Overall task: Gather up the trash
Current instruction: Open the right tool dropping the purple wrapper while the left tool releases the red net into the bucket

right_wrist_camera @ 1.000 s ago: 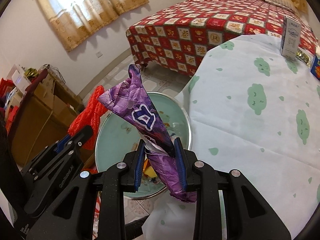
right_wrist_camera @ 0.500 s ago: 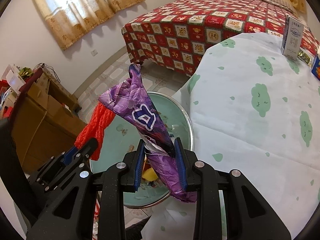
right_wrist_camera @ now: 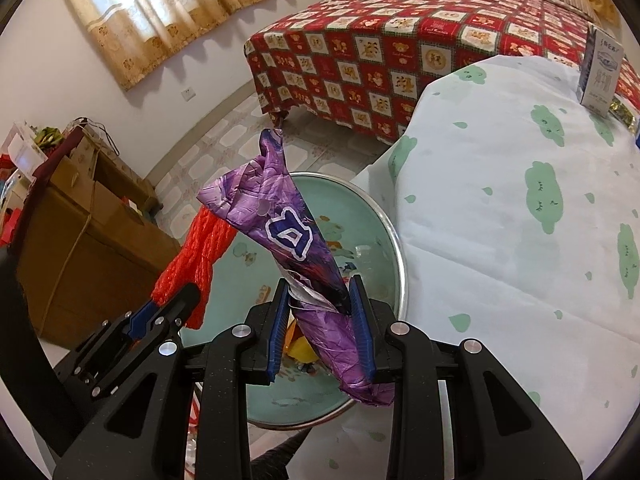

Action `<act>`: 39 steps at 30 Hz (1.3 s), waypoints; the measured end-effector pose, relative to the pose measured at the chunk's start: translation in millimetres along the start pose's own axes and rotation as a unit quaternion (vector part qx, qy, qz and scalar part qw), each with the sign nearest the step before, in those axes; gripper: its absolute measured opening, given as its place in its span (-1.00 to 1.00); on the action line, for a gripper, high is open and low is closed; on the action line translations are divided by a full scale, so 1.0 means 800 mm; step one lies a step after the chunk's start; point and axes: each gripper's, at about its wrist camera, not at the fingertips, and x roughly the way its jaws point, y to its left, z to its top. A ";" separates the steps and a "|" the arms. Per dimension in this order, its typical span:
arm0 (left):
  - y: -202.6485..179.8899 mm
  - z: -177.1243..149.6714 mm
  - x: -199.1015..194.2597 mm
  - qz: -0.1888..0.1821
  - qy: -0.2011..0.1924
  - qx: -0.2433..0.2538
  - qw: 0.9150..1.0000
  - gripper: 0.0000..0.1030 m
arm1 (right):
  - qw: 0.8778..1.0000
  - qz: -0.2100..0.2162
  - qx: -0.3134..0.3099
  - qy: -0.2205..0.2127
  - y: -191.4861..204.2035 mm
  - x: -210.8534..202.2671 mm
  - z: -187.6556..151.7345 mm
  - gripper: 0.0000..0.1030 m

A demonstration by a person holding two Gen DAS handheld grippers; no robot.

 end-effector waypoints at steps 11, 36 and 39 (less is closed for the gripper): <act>0.003 -0.001 0.009 -0.002 0.009 0.000 1.000 -0.64 | 1.000 -0.003 0.006 0.017 0.000 0.021 0.004 -0.40; 0.015 -0.002 0.018 -0.004 0.023 -0.020 1.000 -0.64 | 0.999 -0.017 -0.009 0.040 0.004 0.059 0.015 -0.42; 0.016 -0.001 0.017 -0.006 0.023 -0.021 1.000 -0.64 | 0.999 -0.014 -0.008 0.040 0.002 0.061 0.017 -0.42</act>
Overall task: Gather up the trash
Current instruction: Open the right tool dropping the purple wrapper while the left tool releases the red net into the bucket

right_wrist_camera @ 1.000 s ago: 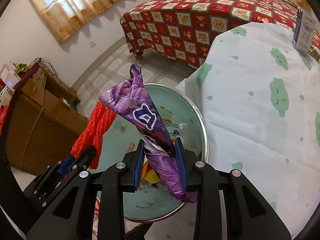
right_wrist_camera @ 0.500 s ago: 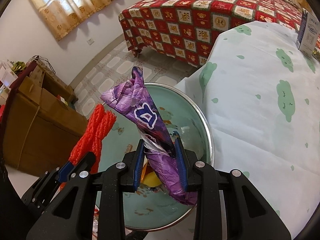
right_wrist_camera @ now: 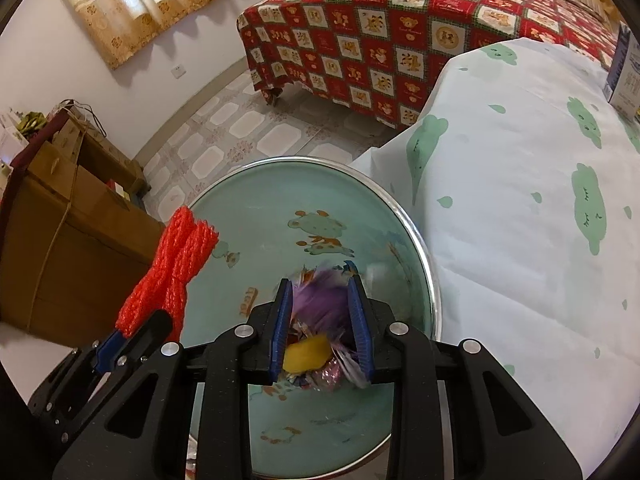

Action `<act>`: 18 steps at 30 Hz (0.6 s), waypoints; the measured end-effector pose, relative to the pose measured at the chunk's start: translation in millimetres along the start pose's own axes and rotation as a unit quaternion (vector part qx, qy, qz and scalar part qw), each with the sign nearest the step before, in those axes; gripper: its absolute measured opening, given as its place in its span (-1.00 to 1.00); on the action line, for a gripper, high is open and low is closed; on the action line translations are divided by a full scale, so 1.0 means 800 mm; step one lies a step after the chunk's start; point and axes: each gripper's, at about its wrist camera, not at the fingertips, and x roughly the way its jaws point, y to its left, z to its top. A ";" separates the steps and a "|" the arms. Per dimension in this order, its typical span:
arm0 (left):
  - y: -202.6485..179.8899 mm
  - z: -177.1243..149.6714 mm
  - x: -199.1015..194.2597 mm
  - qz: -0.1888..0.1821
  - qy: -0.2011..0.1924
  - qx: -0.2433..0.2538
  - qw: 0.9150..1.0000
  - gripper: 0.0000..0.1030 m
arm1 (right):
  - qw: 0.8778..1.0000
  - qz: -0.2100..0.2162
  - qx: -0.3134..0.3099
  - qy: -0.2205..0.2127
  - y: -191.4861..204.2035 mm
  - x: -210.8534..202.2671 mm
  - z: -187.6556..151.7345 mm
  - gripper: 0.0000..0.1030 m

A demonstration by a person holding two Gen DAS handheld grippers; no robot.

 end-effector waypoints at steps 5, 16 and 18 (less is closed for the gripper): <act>-0.001 -0.001 0.000 -0.001 0.002 0.003 1.000 -0.64 | 1.000 0.001 -0.002 -0.015 0.000 -0.006 -0.005 -0.42; -0.017 -0.006 0.010 -0.008 0.013 0.017 1.000 -0.61 | 0.998 -0.020 0.003 -0.061 -0.012 -0.042 -0.019 -0.45; -0.017 -0.007 0.010 -0.008 0.012 0.018 1.000 -0.59 | 0.998 -0.020 0.006 -0.062 -0.015 -0.045 -0.020 -0.45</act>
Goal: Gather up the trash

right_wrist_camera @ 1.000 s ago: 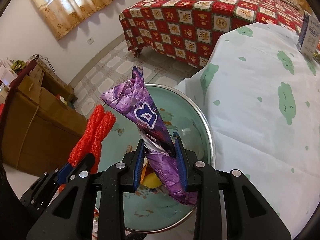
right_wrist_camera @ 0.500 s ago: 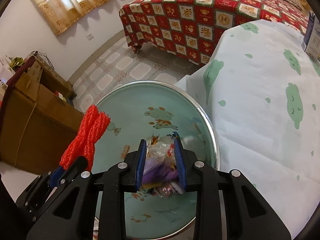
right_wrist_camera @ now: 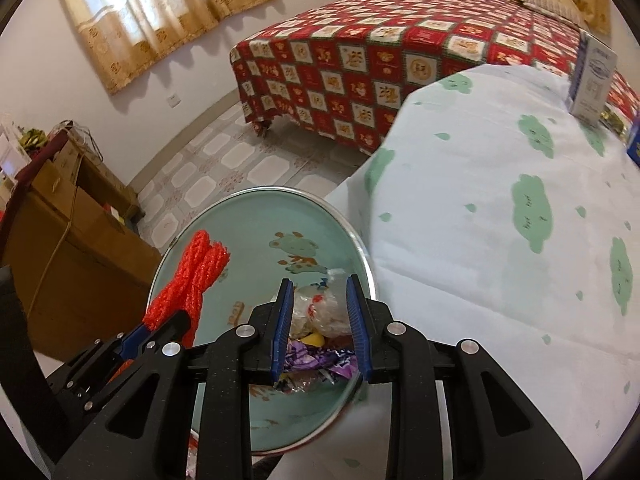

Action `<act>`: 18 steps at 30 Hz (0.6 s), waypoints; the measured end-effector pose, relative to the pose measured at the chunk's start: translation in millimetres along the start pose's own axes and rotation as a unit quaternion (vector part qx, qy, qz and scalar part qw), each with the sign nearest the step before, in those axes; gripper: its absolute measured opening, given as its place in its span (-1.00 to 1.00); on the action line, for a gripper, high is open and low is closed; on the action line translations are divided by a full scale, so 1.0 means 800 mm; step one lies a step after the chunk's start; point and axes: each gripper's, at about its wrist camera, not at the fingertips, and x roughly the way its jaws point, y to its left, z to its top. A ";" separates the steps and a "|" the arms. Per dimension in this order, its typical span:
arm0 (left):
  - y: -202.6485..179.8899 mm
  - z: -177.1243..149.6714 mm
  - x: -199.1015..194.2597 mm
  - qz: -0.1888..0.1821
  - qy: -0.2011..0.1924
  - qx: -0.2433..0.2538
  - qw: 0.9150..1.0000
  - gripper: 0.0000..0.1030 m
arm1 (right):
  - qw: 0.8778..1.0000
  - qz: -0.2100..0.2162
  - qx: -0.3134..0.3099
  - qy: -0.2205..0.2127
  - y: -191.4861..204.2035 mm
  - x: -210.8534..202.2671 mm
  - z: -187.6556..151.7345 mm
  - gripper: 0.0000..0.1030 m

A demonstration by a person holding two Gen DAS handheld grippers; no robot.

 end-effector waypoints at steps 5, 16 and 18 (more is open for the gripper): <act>-0.001 0.001 -0.007 0.000 -0.013 -0.002 1.000 -0.40 | 1.000 -0.006 0.009 -0.005 -0.011 -0.008 -0.003 -0.45; 0.004 0.006 -0.023 0.016 -0.042 -0.010 0.999 0.35 | 1.000 0.009 0.015 -0.019 -0.019 -0.014 -0.007 -0.27; 0.008 0.006 -0.025 0.022 -0.046 -0.016 0.999 0.39 | 0.999 0.014 0.017 -0.024 -0.020 -0.013 -0.007 -0.11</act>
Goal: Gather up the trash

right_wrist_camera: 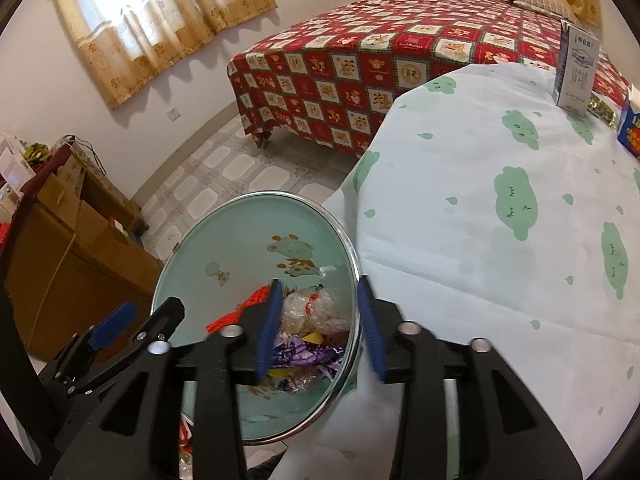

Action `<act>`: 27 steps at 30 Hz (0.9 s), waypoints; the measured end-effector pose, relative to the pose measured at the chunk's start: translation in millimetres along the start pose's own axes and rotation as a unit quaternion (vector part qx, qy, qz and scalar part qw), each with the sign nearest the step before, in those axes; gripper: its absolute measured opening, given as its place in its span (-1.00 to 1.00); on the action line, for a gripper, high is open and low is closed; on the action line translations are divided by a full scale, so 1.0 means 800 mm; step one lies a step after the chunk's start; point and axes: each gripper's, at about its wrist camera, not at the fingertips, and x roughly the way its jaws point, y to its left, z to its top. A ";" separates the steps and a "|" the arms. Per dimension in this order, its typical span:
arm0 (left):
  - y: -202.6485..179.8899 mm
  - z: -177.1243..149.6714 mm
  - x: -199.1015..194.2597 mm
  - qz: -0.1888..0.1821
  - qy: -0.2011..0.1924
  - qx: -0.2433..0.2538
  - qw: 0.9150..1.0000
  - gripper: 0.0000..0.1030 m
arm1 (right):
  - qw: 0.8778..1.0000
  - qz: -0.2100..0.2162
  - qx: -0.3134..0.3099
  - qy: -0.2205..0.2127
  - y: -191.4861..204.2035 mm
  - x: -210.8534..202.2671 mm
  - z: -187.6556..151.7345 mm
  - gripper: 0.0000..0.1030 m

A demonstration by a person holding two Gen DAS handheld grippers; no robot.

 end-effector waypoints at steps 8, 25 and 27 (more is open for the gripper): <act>0.012 0.000 -0.001 0.028 0.006 -0.014 0.999 0.56 | 1.000 -0.020 0.001 -0.021 -0.001 -0.001 -0.007 0.46; 0.028 -0.028 -0.035 0.079 -0.012 -0.003 0.997 0.68 | 0.998 -0.033 -0.032 -0.032 -0.001 -0.025 -0.032 0.62; 0.029 -0.032 -0.042 0.084 -0.018 0.001 0.996 0.73 | 0.998 -0.037 -0.037 -0.037 0.002 -0.030 -0.035 0.62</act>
